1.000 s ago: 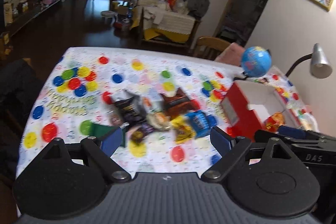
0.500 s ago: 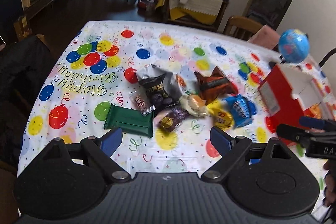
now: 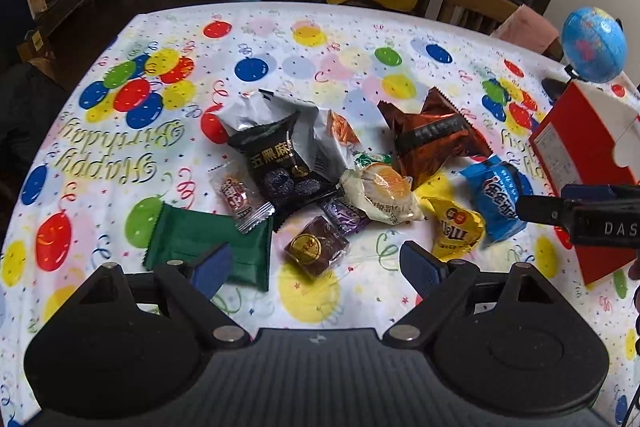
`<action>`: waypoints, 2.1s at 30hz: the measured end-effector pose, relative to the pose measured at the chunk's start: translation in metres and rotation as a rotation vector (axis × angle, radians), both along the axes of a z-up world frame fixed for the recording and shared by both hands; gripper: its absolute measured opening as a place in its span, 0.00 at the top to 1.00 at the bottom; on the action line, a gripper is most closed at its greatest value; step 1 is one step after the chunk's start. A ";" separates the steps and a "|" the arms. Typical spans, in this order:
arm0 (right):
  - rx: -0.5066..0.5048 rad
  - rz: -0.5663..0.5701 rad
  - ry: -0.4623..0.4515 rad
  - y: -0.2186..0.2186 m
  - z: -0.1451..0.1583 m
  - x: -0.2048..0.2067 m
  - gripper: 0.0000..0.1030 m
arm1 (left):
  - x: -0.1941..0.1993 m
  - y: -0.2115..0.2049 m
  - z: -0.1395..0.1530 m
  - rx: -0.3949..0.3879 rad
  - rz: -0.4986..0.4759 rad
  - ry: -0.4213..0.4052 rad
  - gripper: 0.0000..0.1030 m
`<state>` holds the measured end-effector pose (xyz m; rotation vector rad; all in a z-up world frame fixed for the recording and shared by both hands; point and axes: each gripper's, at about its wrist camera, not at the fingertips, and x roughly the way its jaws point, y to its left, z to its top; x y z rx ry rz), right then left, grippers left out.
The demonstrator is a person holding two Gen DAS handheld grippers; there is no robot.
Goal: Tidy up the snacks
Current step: 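Grasp the brown chocolate square with the left tool while the right tool grasps the blue packet, then carry the chocolate and blue packet into the red box and open both tools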
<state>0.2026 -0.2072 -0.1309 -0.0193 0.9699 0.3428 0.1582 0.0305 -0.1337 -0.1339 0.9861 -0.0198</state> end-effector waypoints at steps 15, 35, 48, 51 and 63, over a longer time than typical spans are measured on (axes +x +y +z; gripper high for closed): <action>0.008 0.007 0.051 0.006 -0.027 0.023 0.26 | 0.022 -0.014 -0.026 0.025 -0.088 0.029 0.39; 0.005 -0.015 0.044 0.006 -0.017 0.007 0.57 | 0.016 -0.011 -0.021 0.028 -0.062 0.026 0.60; 0.012 -0.075 -0.005 -0.007 0.036 -0.047 0.58 | -0.021 -0.016 0.020 -0.009 -0.097 0.009 0.60; 0.014 -0.083 -0.029 -0.009 0.051 -0.061 0.57 | -0.031 -0.019 0.033 -0.014 -0.114 -0.008 0.61; -0.009 -0.146 -0.120 -0.025 0.100 -0.116 0.58 | -0.066 -0.045 0.085 -0.016 -0.229 -0.094 0.61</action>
